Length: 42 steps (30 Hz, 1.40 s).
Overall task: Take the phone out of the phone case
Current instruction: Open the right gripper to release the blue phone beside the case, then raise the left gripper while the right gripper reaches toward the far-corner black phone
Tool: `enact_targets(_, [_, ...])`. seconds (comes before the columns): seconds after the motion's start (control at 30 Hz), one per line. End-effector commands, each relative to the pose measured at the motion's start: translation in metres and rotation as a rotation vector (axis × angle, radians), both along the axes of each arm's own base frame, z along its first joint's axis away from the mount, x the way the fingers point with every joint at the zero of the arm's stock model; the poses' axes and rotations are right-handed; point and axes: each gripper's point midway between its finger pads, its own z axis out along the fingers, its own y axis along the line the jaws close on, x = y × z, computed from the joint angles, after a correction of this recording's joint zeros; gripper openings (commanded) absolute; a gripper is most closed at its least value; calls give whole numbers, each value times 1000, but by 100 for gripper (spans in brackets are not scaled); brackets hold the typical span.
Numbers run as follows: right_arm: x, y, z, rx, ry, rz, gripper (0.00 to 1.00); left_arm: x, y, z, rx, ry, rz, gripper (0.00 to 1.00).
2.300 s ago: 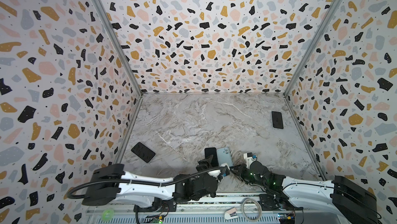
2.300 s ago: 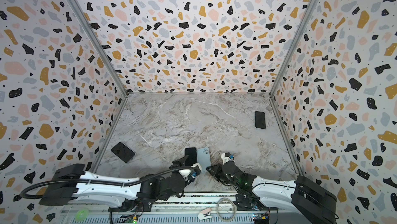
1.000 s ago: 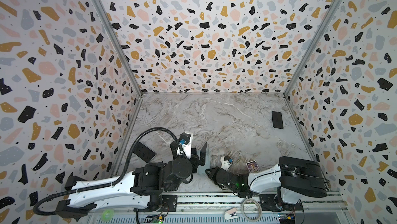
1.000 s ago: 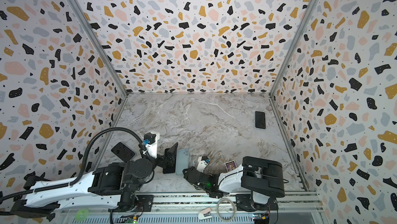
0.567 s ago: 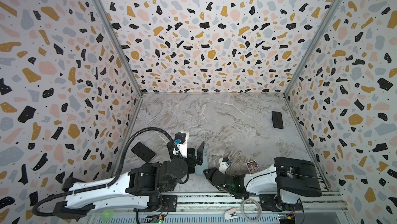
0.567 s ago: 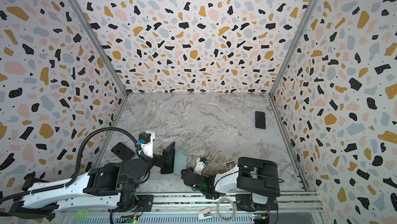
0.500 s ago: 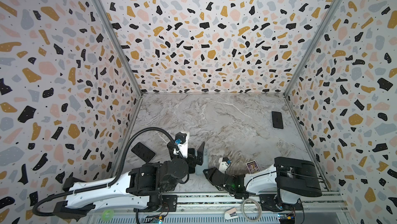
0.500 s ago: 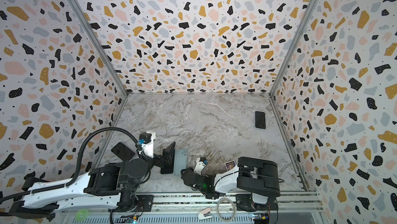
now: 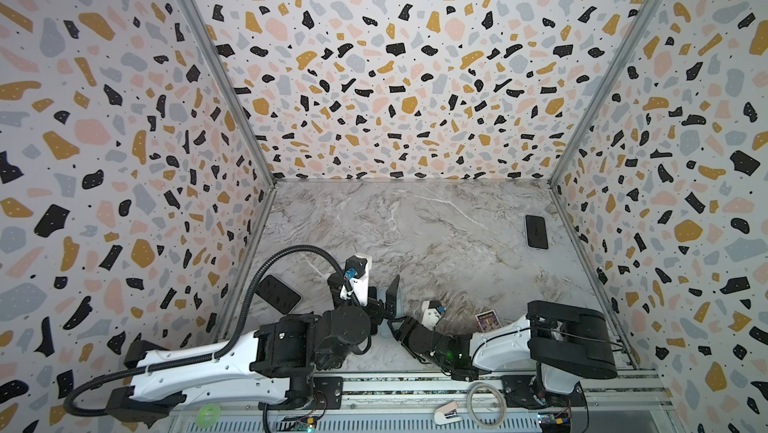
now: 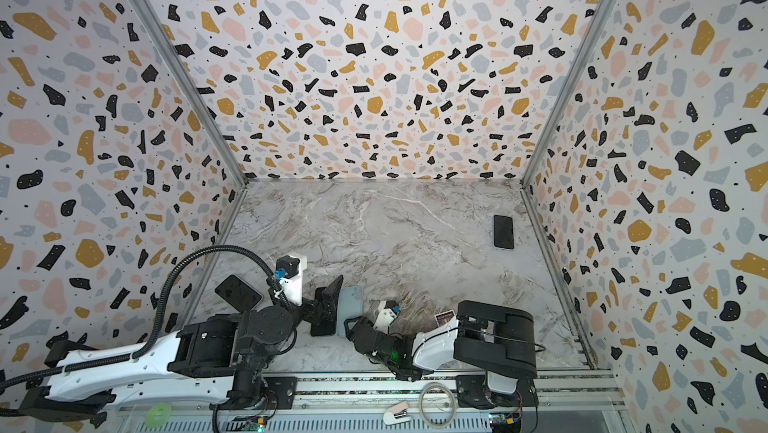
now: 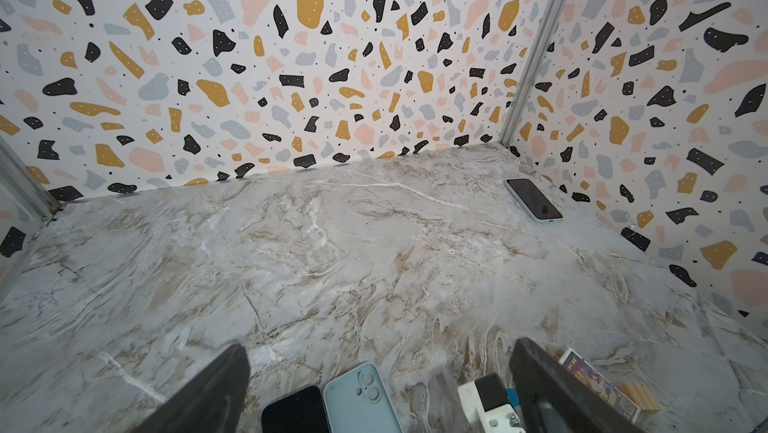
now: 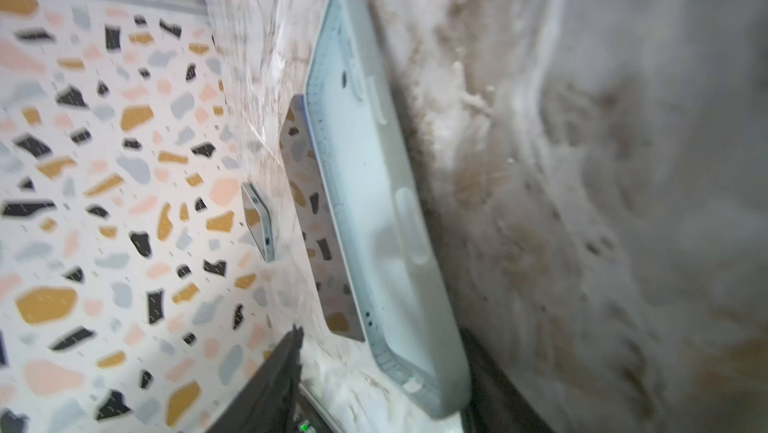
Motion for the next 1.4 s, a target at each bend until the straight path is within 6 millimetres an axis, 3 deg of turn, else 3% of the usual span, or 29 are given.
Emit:
enact_targets(0.0, [0,-4,5,-51,-17,15,83,2,2,21,-58,-22,13,100])
enact_targets(0.33, [-11,-5,12,-51,7,59,88,3,5,24,-59,-30,24,100])
enact_targets(0.5, [-16,-15,17,-79,5,71,89,3,5,25,-67,-30,24,100])
enact_targets(0.83, [-19,-38,51,-126,-135,140,90,0,-4,27,-107,-11,-14,100])
enact_targets(1.0, [-16,-76,71,-264,-267,184,93,5,-3,25,-163,22,-3,100])
enact_targets(1.1, [-11,-111,85,-410,-318,183,96,9,-9,20,-228,67,-29,100])
enact_targets(1.37, [-1,-196,127,-670,-384,113,99,32,-20,-17,-239,184,7,99])
